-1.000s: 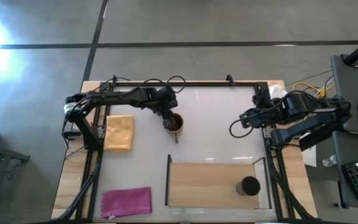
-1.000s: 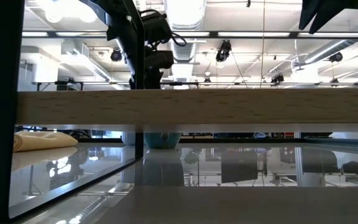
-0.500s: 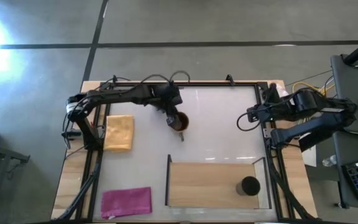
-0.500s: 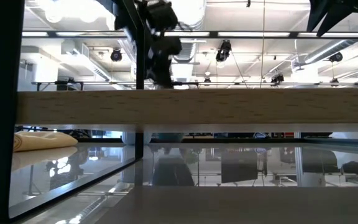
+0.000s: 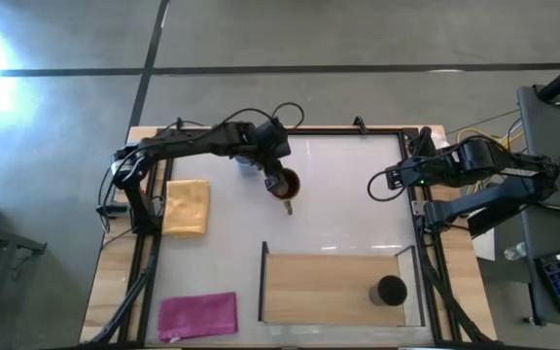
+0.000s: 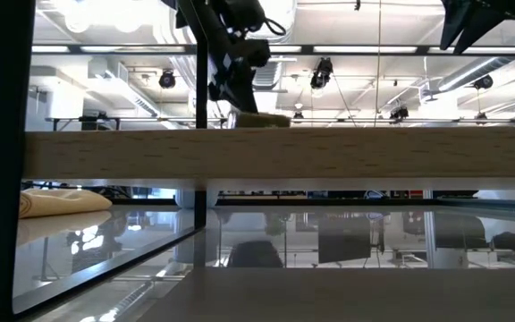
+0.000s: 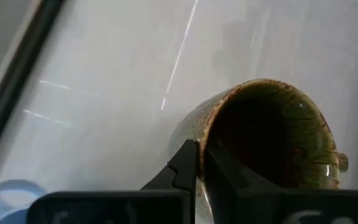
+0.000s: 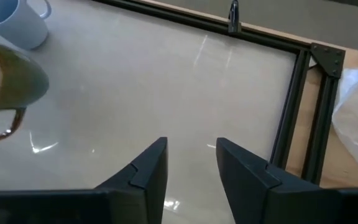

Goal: Stack small to large cups/mugs on shelf
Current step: Put the green and brown patterned mug on the shelf

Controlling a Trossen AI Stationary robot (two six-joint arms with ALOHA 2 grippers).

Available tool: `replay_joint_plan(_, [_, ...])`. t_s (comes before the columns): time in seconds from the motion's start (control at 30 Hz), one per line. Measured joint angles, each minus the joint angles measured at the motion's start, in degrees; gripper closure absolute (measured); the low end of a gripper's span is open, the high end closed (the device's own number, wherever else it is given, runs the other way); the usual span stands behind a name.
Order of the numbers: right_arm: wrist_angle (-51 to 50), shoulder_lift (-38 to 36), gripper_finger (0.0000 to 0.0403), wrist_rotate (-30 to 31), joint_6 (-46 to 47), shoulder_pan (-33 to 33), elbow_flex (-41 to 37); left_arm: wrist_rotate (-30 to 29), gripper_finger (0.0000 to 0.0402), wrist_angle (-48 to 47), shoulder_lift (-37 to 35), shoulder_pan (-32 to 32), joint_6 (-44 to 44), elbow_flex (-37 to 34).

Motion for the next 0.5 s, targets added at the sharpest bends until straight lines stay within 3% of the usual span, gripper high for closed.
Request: replay_joint_plan(0.5, [-0.28, -0.13, 0.0276, -0.38, -0.51, 0.0, -0.02, 2.19, 0.0401, 0.37, 7.15, -0.94, 1.21, 0.2])
